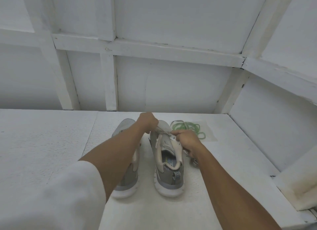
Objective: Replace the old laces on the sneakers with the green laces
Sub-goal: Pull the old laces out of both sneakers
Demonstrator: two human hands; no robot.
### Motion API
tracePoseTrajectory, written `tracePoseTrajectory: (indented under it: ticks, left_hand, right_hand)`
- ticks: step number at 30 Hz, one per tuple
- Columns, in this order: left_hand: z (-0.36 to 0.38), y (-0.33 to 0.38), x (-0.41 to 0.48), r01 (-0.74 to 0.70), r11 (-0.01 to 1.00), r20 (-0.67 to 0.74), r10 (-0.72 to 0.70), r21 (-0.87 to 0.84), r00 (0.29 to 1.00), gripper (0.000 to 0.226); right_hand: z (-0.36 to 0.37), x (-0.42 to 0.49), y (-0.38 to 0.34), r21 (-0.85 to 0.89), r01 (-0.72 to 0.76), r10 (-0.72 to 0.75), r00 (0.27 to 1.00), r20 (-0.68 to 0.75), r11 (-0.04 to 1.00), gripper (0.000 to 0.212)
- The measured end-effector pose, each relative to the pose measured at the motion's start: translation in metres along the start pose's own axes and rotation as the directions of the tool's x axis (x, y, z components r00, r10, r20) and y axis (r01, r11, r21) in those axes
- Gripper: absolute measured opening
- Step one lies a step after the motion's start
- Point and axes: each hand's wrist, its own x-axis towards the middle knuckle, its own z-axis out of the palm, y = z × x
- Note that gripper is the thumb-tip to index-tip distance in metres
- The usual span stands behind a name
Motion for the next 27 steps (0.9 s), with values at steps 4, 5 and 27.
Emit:
tracePoseTrajectory:
  ticks: [4, 5, 27]
  left_hand:
    - [-0.003, 0.015, 0.003, -0.092, 0.996, -0.091, 0.091, -0.006, 0.992, 0.026]
    - [0.001, 0.021, 0.004, -0.135, 0.991, -0.084, 0.136, 0.017, 0.987, 0.03]
    - [0.003, 0.039, 0.0, -0.215, 0.934, -0.019, 0.23, 0.286, 0.973, 0.031]
  right_hand:
    - [0.002, 0.002, 0.003, -0.038, 0.022, -0.023, 1.0, -0.013, 0.999, 0.049]
    - [0.003, 0.003, 0.003, -0.051, 0.03, -0.031, 0.999, -0.014, 0.998, 0.049]
    - [0.006, 0.006, 0.005, -0.028, 0.053, -0.054, 0.998, -0.046, 0.998, 0.049]
